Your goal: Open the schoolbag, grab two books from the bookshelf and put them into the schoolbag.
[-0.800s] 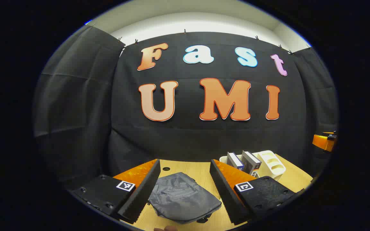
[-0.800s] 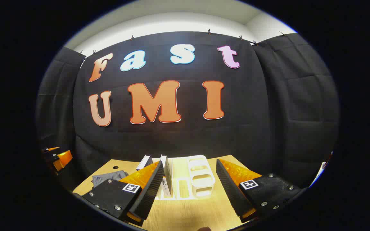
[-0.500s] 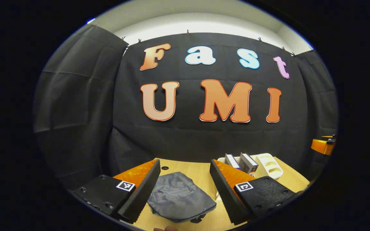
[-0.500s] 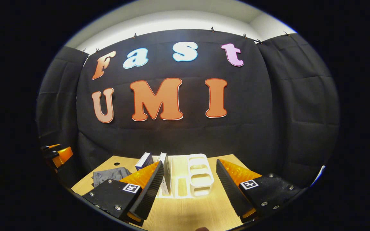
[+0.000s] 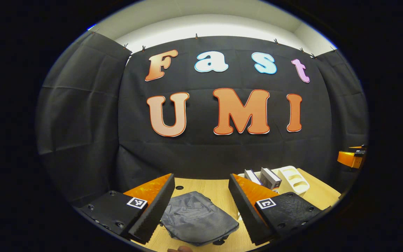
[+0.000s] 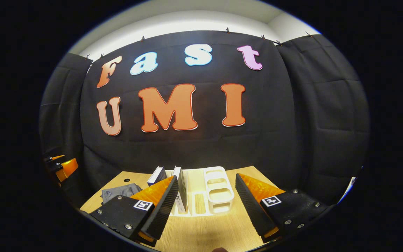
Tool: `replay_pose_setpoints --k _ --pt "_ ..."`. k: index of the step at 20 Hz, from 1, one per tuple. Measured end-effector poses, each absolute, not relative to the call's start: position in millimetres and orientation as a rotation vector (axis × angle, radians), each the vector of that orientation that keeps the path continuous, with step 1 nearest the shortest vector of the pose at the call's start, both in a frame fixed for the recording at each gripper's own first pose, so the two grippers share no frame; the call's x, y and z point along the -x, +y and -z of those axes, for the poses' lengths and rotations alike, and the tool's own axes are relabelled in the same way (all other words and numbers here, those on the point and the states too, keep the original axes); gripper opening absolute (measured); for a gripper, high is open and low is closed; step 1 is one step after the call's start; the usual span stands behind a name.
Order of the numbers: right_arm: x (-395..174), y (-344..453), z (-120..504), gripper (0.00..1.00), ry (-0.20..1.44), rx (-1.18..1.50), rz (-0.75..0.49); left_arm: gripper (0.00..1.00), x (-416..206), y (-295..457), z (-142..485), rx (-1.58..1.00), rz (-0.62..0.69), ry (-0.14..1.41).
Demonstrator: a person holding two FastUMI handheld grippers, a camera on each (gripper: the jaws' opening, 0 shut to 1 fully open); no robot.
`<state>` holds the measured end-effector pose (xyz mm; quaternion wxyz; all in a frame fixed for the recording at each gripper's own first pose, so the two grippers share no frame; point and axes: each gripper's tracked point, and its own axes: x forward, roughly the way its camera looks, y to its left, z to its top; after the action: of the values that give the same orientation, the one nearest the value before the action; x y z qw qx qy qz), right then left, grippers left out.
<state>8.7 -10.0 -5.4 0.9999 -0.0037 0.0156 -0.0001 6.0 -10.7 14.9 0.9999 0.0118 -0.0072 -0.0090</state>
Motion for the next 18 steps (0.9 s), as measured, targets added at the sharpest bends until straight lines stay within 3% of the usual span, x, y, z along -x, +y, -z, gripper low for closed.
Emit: replay_pose_setpoints --k 12,18 --pt "-3 -20 36 0.97 0.097 0.031 0.042 0.97 -17 -6 -1 -0.175 0.034 0.012" --pt "1 -38 62 0.97 0.153 0.047 0.086 0.97 -23 -6 31 -0.381 0.066 0.064"
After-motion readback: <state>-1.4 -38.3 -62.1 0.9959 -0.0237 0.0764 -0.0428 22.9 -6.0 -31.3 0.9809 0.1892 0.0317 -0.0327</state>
